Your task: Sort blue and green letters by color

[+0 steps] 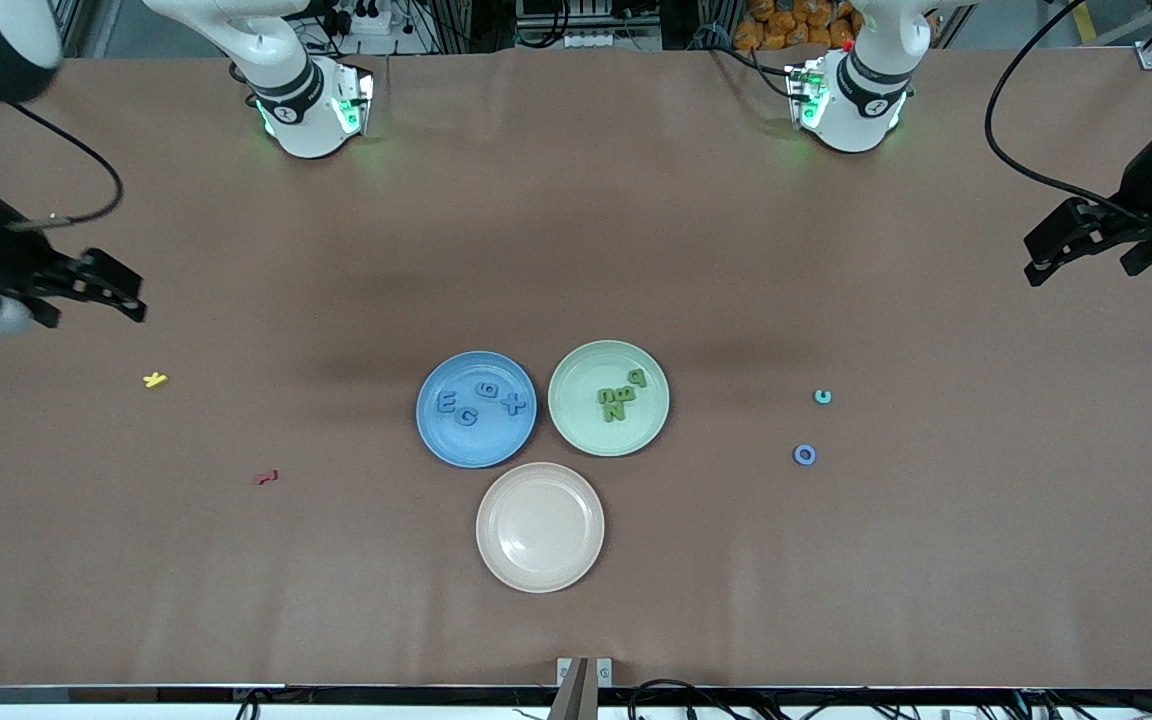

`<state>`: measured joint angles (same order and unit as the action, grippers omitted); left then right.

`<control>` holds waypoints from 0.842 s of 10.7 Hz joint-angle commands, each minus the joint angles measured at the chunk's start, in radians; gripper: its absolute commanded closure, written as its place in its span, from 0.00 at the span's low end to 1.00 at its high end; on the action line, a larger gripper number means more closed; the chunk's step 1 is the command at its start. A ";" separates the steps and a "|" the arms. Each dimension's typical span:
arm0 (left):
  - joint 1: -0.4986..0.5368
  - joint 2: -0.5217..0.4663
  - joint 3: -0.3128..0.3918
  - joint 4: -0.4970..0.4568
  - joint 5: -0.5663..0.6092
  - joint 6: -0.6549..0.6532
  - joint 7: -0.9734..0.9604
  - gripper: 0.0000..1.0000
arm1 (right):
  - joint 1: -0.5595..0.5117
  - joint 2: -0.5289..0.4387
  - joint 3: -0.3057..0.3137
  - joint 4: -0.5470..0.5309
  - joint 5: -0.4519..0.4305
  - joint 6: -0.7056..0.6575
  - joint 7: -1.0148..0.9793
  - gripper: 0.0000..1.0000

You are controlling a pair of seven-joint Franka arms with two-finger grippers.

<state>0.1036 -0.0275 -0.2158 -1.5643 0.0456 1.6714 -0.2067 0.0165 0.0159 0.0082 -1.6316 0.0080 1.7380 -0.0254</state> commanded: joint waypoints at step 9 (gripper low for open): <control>-0.019 0.000 -0.014 0.003 -0.026 -0.147 0.082 0.00 | -0.013 -0.001 -0.034 0.131 -0.003 -0.170 0.035 0.00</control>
<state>0.0880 -0.0247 -0.2233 -1.5655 0.0430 1.5382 -0.1475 0.0100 0.0114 -0.0307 -1.5194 0.0062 1.5919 -0.0101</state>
